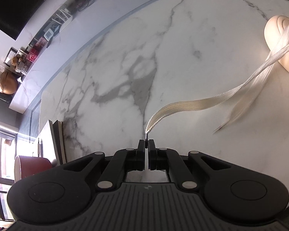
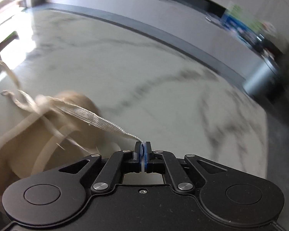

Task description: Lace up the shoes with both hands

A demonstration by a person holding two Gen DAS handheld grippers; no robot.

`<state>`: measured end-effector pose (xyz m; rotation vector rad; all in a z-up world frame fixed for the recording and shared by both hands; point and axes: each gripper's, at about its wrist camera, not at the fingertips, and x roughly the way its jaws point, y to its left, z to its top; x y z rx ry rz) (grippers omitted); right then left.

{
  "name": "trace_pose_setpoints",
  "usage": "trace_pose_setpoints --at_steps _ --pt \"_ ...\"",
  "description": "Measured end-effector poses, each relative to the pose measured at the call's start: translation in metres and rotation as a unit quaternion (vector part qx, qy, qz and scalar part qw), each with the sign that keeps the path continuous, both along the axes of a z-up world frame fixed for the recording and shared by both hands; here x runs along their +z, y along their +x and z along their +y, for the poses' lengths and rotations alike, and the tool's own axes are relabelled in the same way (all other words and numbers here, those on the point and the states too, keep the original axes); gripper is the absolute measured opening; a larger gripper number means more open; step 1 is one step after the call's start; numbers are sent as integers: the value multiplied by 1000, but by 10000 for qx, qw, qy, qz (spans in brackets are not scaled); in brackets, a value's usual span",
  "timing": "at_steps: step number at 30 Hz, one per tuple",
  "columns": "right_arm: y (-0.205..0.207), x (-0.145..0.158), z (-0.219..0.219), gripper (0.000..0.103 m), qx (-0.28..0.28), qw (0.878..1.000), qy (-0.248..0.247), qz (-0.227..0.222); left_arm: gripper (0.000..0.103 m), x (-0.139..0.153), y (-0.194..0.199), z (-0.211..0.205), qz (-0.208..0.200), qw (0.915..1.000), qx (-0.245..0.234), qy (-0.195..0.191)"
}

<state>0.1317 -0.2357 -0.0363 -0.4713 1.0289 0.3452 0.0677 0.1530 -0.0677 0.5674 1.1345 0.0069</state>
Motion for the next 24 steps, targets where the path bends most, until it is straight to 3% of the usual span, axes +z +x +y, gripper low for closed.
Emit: trace_pose_setpoints --at_steps 7,14,16,17,18,21,24 --pt "-14 -21 -39 1 -385 9982 -257 373 2 0 -3 -1 30 10000 12 48" --pt "-14 -40 -70 3 -949 9908 -142 953 2 -2 -3 -2 45 10000 0 80" --pt "-17 -47 -72 7 -947 9896 -201 1067 2 -1 -3 -5 36 10000 -49 68" --pt "-18 -49 -71 17 -904 9891 -253 1131 2 -1 -4 -7 29 9999 -85 50" --pt "-20 -48 -68 23 -844 9902 -269 1076 2 -1 -4 -8 21 9999 -125 27" --pt "-21 -40 -63 24 -710 9929 -210 933 2 1 -3 -13 -23 9998 -208 -63" --pt "-22 -11 -50 25 -230 9975 397 543 2 4 -1 -17 -89 9995 -254 -176"
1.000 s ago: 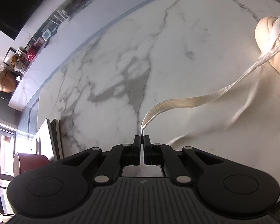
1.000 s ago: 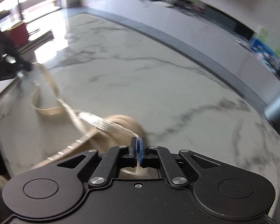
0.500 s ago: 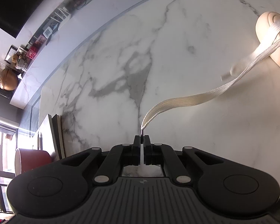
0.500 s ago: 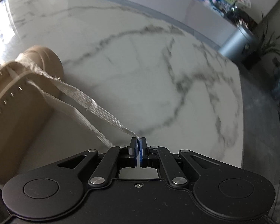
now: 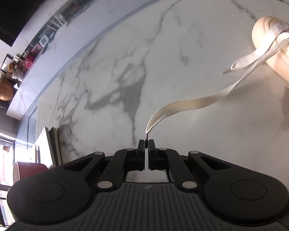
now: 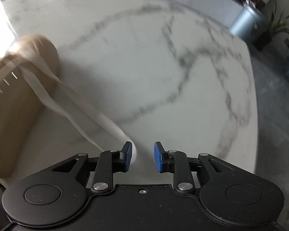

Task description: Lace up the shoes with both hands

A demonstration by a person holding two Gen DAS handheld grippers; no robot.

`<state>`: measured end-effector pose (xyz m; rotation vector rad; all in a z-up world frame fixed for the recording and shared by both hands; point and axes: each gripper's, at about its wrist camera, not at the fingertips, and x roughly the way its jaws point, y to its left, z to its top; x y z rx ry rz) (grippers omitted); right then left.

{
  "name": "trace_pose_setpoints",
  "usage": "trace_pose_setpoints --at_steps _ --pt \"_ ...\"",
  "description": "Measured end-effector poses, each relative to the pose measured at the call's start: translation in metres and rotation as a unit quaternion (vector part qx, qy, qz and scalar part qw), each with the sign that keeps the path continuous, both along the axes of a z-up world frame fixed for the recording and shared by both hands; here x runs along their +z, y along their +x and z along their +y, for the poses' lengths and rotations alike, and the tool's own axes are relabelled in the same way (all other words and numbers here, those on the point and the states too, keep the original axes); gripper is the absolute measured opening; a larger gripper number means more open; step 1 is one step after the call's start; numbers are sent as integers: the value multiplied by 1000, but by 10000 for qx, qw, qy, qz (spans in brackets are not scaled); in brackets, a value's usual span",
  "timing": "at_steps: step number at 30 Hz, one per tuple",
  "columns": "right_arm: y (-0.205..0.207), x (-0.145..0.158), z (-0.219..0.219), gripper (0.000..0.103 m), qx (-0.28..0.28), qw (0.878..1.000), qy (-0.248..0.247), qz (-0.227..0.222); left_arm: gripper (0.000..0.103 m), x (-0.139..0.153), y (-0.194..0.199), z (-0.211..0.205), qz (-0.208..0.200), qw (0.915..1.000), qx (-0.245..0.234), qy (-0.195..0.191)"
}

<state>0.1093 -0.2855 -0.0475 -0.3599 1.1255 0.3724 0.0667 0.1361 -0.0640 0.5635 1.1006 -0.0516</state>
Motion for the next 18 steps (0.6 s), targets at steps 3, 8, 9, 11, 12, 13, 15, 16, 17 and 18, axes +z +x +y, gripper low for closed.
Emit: trace_pose_setpoints --at_steps 3,8,9,11,12,13,15,16,17,18 --pt "1 17 20 25 439 9982 340 -217 2 1 2 -6 -35 9999 -57 -113" --pt "5 32 74 25 1497 9854 606 -531 2 -1 2 -17 -32 9996 -152 -226" --pt "6 32 80 25 1611 9835 614 -541 2 0 2 -19 -37 9995 -170 -248" --pt "9 28 104 25 2051 9751 663 -519 2 2 2 -22 -58 9993 -209 -299" --pt "11 26 109 25 2130 9734 679 -494 2 3 2 -23 -68 9992 -231 -320" --pt "15 21 121 25 2259 9706 717 -413 2 4 2 -25 -76 9991 -260 -334" --pt "17 19 127 25 2328 9690 743 -369 2 5 1 -27 -72 9988 -312 -361" --pt "19 15 135 25 2389 9676 748 -322 2 6 1 -29 -53 9986 -359 -388" --pt "18 16 137 25 2410 9672 747 -306 2 6 0 -30 -34 9984 -400 -410" --pt "18 15 141 25 2456 9663 728 -260 2 6 0 -31 -18 9982 -427 -417"
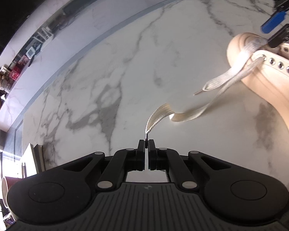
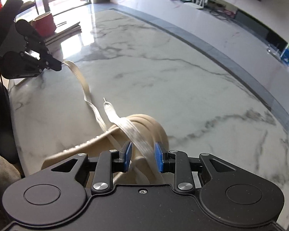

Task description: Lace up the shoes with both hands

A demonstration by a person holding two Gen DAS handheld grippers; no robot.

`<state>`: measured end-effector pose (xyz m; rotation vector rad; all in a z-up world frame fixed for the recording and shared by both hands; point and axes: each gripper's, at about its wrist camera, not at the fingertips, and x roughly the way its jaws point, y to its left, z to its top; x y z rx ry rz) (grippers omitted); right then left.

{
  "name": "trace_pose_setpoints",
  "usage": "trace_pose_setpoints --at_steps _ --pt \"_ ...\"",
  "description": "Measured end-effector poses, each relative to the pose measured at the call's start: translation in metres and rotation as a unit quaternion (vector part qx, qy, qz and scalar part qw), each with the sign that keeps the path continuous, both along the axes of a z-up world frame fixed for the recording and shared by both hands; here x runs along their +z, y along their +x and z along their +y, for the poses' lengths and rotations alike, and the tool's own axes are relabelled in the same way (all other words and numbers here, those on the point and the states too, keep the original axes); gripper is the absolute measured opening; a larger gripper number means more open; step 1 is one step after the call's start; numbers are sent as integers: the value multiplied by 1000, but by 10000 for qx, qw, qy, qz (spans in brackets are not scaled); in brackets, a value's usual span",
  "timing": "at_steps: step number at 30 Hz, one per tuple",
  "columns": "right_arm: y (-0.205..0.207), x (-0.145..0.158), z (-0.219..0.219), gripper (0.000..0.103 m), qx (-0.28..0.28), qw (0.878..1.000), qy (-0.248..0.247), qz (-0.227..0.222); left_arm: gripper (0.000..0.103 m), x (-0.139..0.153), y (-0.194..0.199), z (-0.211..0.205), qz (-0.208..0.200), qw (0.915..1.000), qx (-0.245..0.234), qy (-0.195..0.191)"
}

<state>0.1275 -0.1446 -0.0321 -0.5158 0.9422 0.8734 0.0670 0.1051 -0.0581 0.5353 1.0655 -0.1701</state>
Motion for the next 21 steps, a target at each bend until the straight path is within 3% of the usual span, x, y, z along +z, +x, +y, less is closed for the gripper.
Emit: trace_pose_setpoints --at_steps 5,10,11,13,15,21 --pt "4 -6 4 25 90 9998 -178 -16 2 -1 0 -5 41 10000 -91 -9" --pt "11 -12 5 18 110 9995 -300 19 2 -1 0 -10 48 9998 -166 -23" --pt "11 -11 4 16 94 9995 -293 24 2 0 0 -10 47 9998 -175 -24" --pt "11 -12 5 1 76 9996 -283 29 2 0 0 -11 44 9998 -187 -23" --pt "10 -11 4 0 27 9996 -263 6 2 0 0 -12 45 9998 -194 -19" --pt "19 -13 -34 0 -700 9957 -607 6 2 0 0 -13 52 9998 -196 29"
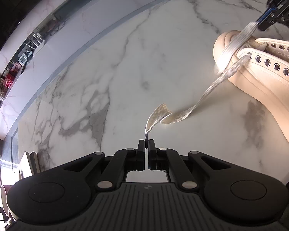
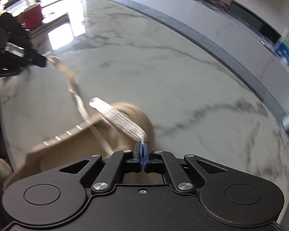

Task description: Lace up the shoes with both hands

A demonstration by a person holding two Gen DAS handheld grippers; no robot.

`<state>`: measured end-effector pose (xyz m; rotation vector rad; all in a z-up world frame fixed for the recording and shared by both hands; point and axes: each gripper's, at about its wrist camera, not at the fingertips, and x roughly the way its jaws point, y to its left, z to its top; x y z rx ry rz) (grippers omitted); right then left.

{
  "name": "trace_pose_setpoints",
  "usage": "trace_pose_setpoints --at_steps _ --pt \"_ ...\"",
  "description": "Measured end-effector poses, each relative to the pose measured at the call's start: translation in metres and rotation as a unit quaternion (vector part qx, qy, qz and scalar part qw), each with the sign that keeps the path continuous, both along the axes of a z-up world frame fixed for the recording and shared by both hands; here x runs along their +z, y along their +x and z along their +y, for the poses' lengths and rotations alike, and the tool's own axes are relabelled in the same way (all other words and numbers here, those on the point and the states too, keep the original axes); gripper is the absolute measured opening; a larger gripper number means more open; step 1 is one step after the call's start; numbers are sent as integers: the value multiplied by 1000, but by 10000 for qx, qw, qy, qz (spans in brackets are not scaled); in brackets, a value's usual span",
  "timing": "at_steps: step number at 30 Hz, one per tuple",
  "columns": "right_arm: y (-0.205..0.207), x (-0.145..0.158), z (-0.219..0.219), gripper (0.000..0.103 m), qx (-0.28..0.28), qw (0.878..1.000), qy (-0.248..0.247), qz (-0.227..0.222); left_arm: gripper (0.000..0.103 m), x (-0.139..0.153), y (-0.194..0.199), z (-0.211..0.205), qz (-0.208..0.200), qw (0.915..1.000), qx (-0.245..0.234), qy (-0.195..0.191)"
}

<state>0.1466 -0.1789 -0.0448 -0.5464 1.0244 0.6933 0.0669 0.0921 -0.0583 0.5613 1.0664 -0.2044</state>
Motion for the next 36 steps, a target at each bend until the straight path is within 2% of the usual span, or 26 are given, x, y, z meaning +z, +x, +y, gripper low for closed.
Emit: trace_pose_setpoints --at_steps 1,4,6,10,11,12,14,15,18,22,24,29,33,36 --pt "0 -1 -2 0 -34 10000 -21 5 2 0 0 0 -2 10000 3 7" --pt "4 -13 -31 0 -481 9974 -530 56 2 0 1 -2 -6 10000 9 30" --pt "2 -27 -58 0 -755 9927 -869 366 2 -1 1 -3 -2 10000 -1 52" --pt "-9 -41 -82 2 -881 9872 -1096 746 2 -2 2 -5 17 10000 -31 70" --pt "-11 -39 -82 5 -872 9882 -1071 667 2 -2 2 -5 19 10000 -31 77" --pt "-12 -37 -82 17 -861 9891 -1042 577 2 -2 2 -5 21 10000 -28 84" --pt "-15 -33 -80 28 -832 9911 -951 415 2 -2 3 -5 24 9999 -21 100" --pt "-15 -25 -75 28 -756 9941 -726 275 2 -2 3 -4 25 9999 -15 108" --pt "-10 -17 -59 28 -551 9977 -301 240 2 -2 4 -4 17 9999 -1 127" --pt "0 -25 -31 28 -197 9995 -143 195 2 -2 5 -1 7 9998 -4 187" --pt "4 -27 -22 28 -190 9995 -147 192 2 -2 7 4 23 9997 23 240" --pt "2 -10 -21 28 -271 9991 218 224 2 -2 11 25 11 9993 223 286" --pt "-17 11 -24 28 -468 9981 399 19 2 10 9 37 -136 9985 361 395" --pt "-45 23 -29 28 -449 9971 608 63 2 26 4 43 -272 9980 358 434"
